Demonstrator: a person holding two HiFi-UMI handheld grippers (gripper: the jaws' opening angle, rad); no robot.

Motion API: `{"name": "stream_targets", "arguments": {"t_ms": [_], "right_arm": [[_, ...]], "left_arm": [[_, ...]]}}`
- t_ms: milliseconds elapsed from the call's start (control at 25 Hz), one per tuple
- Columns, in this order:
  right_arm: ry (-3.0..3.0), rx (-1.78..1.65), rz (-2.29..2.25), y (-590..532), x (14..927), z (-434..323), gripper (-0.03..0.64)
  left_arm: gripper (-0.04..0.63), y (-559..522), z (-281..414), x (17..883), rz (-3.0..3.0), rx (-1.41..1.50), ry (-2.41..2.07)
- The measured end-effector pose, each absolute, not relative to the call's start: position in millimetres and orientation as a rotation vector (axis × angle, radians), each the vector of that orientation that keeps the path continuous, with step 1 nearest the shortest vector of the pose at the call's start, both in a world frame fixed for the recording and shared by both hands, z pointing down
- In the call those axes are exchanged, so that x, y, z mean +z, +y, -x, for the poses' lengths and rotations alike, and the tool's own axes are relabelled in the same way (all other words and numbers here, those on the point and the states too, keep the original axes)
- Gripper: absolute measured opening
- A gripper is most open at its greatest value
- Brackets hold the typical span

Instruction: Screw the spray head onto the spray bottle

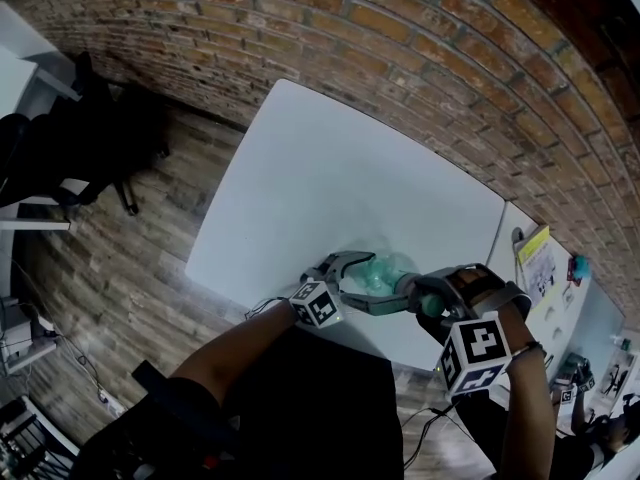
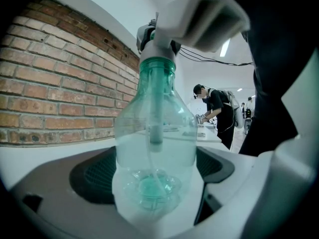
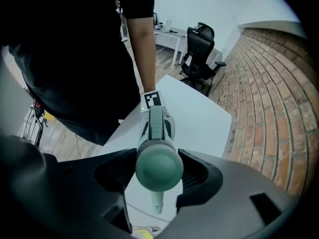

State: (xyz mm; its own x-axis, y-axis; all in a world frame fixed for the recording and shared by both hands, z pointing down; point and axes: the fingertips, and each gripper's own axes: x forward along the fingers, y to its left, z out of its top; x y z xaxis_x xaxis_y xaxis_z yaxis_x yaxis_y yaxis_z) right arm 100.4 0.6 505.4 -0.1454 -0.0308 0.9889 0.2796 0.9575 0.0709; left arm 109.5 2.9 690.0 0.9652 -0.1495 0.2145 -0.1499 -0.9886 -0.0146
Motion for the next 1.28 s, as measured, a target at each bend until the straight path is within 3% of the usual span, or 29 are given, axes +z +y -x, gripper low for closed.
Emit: {"name": "stream_targets", "arguments": {"t_ms": [840,1280], "right_arm": [[-1.779,0.058,-0.221,-9,504,-99,0.261],[-1.710,-0.093,-0.141,-5,492,-109,0.261]], "left_arm": [[0.489,4,-108,689,-3.102,0.338,-0.214],[0.489,3,-108,688,-3.101,0.334,-0.210]]}}
